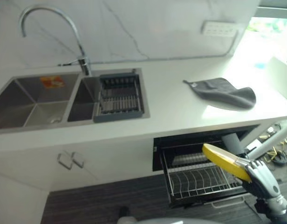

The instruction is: Place the dishes in the dishwasher.

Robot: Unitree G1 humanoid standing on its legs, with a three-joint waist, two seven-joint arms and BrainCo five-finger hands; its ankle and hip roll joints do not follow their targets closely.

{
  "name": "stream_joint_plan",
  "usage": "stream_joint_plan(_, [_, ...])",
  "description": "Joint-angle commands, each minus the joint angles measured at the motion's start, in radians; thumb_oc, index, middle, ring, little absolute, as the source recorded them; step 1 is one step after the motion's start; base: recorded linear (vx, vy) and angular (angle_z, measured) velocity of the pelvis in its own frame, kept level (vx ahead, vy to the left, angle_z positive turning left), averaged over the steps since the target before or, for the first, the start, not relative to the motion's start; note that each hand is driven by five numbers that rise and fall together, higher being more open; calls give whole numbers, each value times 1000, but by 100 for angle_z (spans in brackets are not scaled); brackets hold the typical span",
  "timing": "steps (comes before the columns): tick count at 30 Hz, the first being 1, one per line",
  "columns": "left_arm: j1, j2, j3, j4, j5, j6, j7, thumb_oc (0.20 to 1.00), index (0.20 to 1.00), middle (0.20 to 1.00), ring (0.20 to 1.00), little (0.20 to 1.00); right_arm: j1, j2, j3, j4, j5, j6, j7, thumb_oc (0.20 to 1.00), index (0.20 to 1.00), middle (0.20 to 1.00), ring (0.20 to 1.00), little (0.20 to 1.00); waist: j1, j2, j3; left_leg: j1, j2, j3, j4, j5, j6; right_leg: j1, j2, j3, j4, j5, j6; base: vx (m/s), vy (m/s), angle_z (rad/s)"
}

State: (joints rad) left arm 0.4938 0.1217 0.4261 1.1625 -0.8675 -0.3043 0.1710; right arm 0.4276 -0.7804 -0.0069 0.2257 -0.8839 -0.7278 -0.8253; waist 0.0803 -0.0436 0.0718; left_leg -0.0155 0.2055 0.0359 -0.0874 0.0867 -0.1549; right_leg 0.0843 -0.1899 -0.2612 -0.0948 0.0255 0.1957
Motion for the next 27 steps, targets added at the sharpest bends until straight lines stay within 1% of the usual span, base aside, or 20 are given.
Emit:
stream_joint_plan(1, [-97, 40, -28, -20, -80, 1, -8, 1000, 1000, 1000, 1000, 1000, -94, 11, -21, -76, 71, 21, -61, 200, 200, 200, 200, 200, 11, -29, 27, 44, -43, 29, 0, -62, 58, 38, 15, -67, 7, -2, -11, 50, -26, 14])
stream_joint_plan(3, [-105, 34, -38, 3, -109, 12, -7, 1000, 1000, 1000, 1000, 1000, -99, 6, -23, -82, 76, 26, -52, 200, 200, 200, 200, 200, 7, -30, 22, 47, -44, 28, 0, -65, 58, 39, 16, -65, 7, -3, -11, 51, -25, 3])
stream_joint_plan(6, [-116, 31, -45, 47, -115, 24, -13, 1000, 1000, 1000, 1000, 1000, -115, -5, -14, -80, 84, 33, -38, 200, 200, 200, 200, 200, 3, -31, 14, 47, -46, 27, 0, -67, 59, 37, 17, -60, 7, -3, -11, 52, -21, 1])
stream_joint_plan(10, [-134, 44, -53, 74, -54, 45, -13, 1000, 1000, 1000, 1000, 1000, -148, -18, 17, -61, 75, 31, -1, 200, 200, 200, 200, 200, -3, -30, 9, 52, -45, 32, 0, -72, 59, 35, 19, -50, 7, -4, -11, 46, -21, -3])
stream_joint_plan(11, [-150, 55, -70, 77, -42, 69, -2, 1000, 1000, 1000, 1000, 1000, -170, -29, 39, -49, 83, 28, 31, 200, 200, 200, 200, 200, -6, -30, 8, 55, -46, 33, 0, -74, 60, 34, 20, -45, 7, -5, -12, 40, -23, -3])
stream_joint_plan(12, [-158, 59, -69, 79, -13, 70, -1, 1000, 1000, 1000, 1000, 1000, -183, -33, 51, -40, 96, 28, 60, 200, 200, 200, 200, 200, -7, -31, 8, 57, -46, 32, 0, -76, 60, 34, 22, -42, 7, -5, -13, 52, -32, -1])
stream_joint_plan(13, [-171, 69, -94, 79, -19, 73, -2, 1000, 1000, 1000, 1000, 1000, -213, -37, 81, -20, 128, 32, 117, 200, 200, 200, 200, 200, -8, -32, 9, 61, -47, 31, 0, -78, 61, 36, 25, -38, 7, -7, -16, 46, -25, -1])
stream_joint_plan(15, [-184, 76, -99, 77, -4, 80, 5, 1000, 1000, 1000, 1000, 1000, -235, -43, 110, -2, 148, 37, 158, 200, 200, 200, 200, 200, -8, -34, 11, 68, -51, 29, 0, -82, 63, 43, 30, -33, 7, -11, -21, 58, -26, -4])
stream_joint_plan(16, [-186, 79, -107, 73, -23, 81, 12, 1000, 1000, 1000, 1000, 1000, -245, -49, 122, 3, 171, 38, 192, 200, 200, 200, 200, 200, -9, -35, 12, 72, -53, 27, 0, -83, 64, 47, 33, -31, 7, -13, -24, 72, -20, -2])
stream_joint_plan(18, [-191, 86, -94, 77, -25, 82, 13, 1000, 1000, 1000, 1000, 1000, -260, -58, 140, 11, 190, 35, 240, 200, 200, 200, 200, 200, -9, -37, 14, 82, -57, 22, 0, -85, 65, 58, 40, -27, 7, -17, -33, 73, -8, 1])
stream_joint_plan(21, [-201, 88, -81, 83, -31, 77, 16, 1000, 1000, 1000, 1000, 1000, -271, -60, 160, 15, 201, 32, 284, 200, 200, 200, 200, 200, -9, -37, 17, 92, -58, 18, 0, -87, 65, 66, 43, -24, 7, -21, -39, 51, 1, -4])
stream_joint_plan(23, [-209, 92, -79, 81, -42, 78, 15, 1000, 1000, 1000, 1000, 1000, -281, -64, 174, 19, 229, 31, 341, 200, 200, 200, 200, 200, -9, -38, 19, 97, -56, 17, 0, -88, 63, 68, 45, -18, 7, -24, -40, 15, 1, -2])
stream_joint_plan(25, [-217, 93, -87, 75, -39, 89, 13, 1000, 1000, 1000, 1000, 1000, -289, -69, 185, 28, 245, 27, 390, 200, 200, 200, 200, 200, -9, -38, 19, 98, -52, 19, 0, -89, 60, 65, 44, -16, 7, -23, -36, 0, 0, 0])
stream_joint_plan(27, [-227, 91, -98, 74, -16, 96, 20, 1000, 1000, 1000, 1000, 1000, -305, -70, 200, 53, 247, 27, 409, 200, 200, 200, 200, 200, -6, -39, 20, 95, -48, 20, 0, -88, 57, 60, 41, -21, 7, -19, -30, 0, 0, 0])
